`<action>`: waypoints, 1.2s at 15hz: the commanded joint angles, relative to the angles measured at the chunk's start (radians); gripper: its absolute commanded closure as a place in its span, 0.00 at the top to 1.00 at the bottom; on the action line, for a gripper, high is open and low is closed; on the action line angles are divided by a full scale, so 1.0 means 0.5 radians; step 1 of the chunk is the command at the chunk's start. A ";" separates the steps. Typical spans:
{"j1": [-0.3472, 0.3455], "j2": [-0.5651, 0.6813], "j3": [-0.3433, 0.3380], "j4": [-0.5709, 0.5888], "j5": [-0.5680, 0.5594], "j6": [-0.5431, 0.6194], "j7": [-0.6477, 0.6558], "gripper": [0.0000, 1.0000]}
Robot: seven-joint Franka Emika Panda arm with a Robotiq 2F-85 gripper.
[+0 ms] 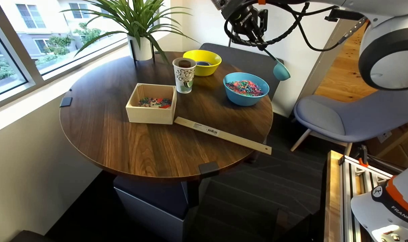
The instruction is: Put the scooper in the bowl
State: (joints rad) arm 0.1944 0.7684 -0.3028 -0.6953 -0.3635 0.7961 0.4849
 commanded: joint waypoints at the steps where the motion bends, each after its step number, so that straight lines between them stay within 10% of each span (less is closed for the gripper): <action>1: 0.019 -0.099 -0.022 -0.228 0.115 0.000 0.300 0.02; 10: -0.140 -0.090 0.078 -0.307 0.616 -0.001 1.441 0.02; 18: -0.418 -0.040 0.184 0.148 0.981 0.001 2.213 0.02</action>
State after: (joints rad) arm 0.0385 0.7271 -0.2547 -0.7154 0.0455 0.7965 1.4315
